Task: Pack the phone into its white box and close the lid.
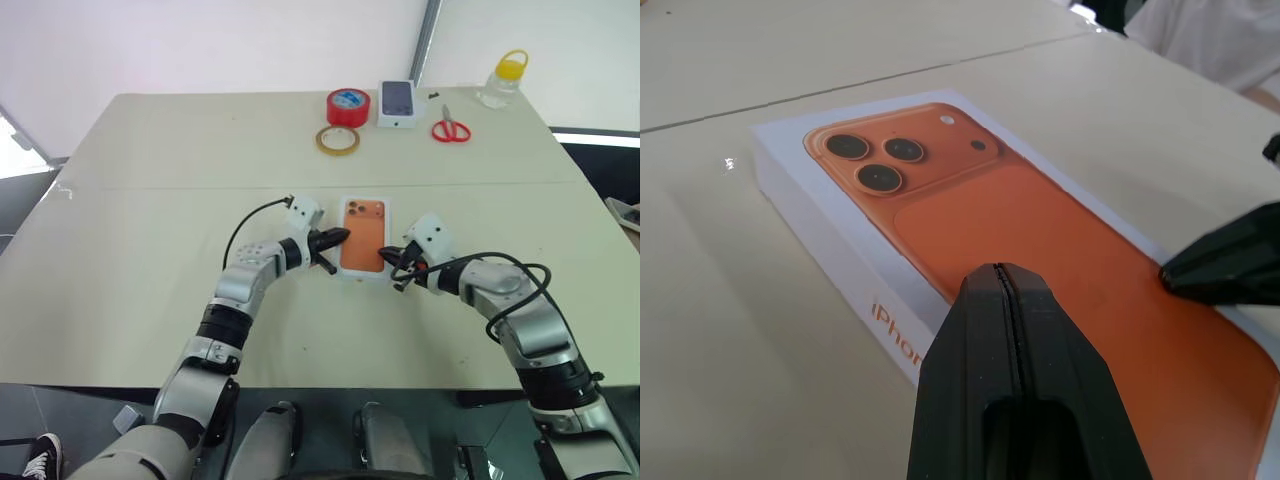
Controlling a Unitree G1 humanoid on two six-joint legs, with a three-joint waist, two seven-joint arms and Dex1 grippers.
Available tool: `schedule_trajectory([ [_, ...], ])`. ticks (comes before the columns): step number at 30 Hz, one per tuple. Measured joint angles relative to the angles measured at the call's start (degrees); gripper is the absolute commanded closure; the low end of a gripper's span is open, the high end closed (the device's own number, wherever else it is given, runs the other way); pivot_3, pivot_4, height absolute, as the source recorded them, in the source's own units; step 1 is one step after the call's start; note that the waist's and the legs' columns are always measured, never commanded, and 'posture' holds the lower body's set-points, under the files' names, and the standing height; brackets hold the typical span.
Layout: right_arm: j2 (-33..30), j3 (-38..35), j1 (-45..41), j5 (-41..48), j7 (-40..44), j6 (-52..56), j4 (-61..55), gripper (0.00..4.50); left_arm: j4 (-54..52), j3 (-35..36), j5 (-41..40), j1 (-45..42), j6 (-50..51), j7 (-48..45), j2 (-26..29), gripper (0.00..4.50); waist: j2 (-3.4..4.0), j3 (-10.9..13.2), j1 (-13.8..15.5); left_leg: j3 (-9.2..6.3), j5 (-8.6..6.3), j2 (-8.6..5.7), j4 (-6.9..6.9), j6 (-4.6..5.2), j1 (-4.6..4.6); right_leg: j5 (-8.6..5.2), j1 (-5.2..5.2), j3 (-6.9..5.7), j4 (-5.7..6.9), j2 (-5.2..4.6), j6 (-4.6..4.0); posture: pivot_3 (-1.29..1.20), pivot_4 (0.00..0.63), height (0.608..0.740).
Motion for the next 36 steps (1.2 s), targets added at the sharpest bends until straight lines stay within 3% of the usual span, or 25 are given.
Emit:
schedule_trajectory([
  [9, 4.55, -3.29, -7.03, 0.28, -4.81, -0.63, 6.82, 4.45, 5.01, 4.09, -1.6, -4.49, -0.67, 3.55, -3.02, 4.5, -0.08, 0.05, 0.1, 0.0, 0.05, -0.01, 0.05, -0.09, -0.14, 0.01, -0.13, -0.01, 0.02, 0.0, 0.02, 0.0, 0.15, 0.74],
  [16, 7.46, -3.52, -16.37, -3.93, -9.02, -8.39, 22.96, 4.45, 21.35, 6.94, 0.19, -16.6, -10.07, 8.37, -4.96, 4.5, -0.08, 0.05, 0.03, 0.06, 0.13, -0.03, 0.03, -0.22, -0.13, 0.02, -0.12, -0.02, 0.0, -0.03, 0.04, 0.0, 0.15, 0.74],
  [19, 8.44, -1.79, -16.95, -5.08, -7.96, -10.48, 28.14, 4.45, 29.13, 6.31, 2.5, -17.05, -12.08, 8.89, -5.29, 4.5, -0.09, 0.05, -0.23, 0.09, 0.13, -0.02, 0.02, -0.22, -0.14, 0.02, -0.18, -0.01, 0.04, -0.01, 0.04, 0.0, 0.15, 0.74],
  [26, 9.32, -0.72, -16.18, -6.4, -6.33, -10.85, 27.31, 4.45, 30.92, 5.58, 4.91, -17.19, -15.29, 7.16, -4.94, 4.5, -0.09, -0.06, -0.3, 0.08, 0.07, -0.01, 0.08, -0.12, -0.03, 0.02, -0.05, 0.01, 0.07, 0.01, 0.05, 0.0, 0.15, 0.74],
  [28, 10.19, -2.66, -15.21, -3.61, -5.25, -8.68, 25.88, 4.5, 29.26, 5.87, 4.48, -15.92, -14.98, 5.57, -4.58, 3.98, -0.09, -0.06, -0.28, 0.07, 0.07, -0.01, 0.07, -0.12, -0.04, 0.02, -0.06, 0.02, 0.07, 0.0, 0.05, 0.0, 0.15, 0.74],
  [29, 10.39, -3.8, -14.74, -1.89, -4.69, -7.42, 25.29, 3.96, 28.35, 6.1, 4.2, -15.13, -14.97, 4.56, -4.31, 3.68, -0.09, -0.06, -0.25, 0.07, 0.07, -0.01, 0.07, -0.12, -0.05, 0.02, -0.06, 0.02, 0.07, 0.0, 0.05, 0.0, 0.15, 0.74],
  [31, 10.53, -6.27, -13.95, 1.31, -3.85, -4.93, 24.0, 3.18, 26.14, 6.23, 3.78, -13.57, -14.47, 3.33, -3.72, 2.74, -0.09, -0.05, -0.23, 0.07, 0.07, -0.02, 0.08, -0.12, -0.07, 0.03, -0.08, 0.03, 0.07, -0.01, 0.05, 0.0, 0.15, 0.74],
  [35, 7.72, -8.88, -10.65, 4.08, -2.1, -3.51, 16.67, 1.2, 15.33, 6.57, 3.37, -8.44, -10.95, 1.4, 1.87, 0.7, -0.09, -0.04, -0.78, 0.07, 0.07, 0.0, 0.0, -0.13, -0.22, 0.03, -0.33, 0.08, 0.13, 0.0, 0.05, 0.0, 0.15, 0.74],
  [36, 6.43, -9.17, -8.97, 4.67, -1.25, -3.11, 13.88, 0.7, 11.06, 6.76, 2.74, -6.8, -9.0, 0.44, 4.08, 0.64, -0.09, -0.04, -0.95, 0.06, 0.08, 0.0, -0.02, -0.14, -0.23, 0.03, -0.35, 0.08, 0.12, 0.0, 0.05, 0.0, 0.15, 0.74],
])
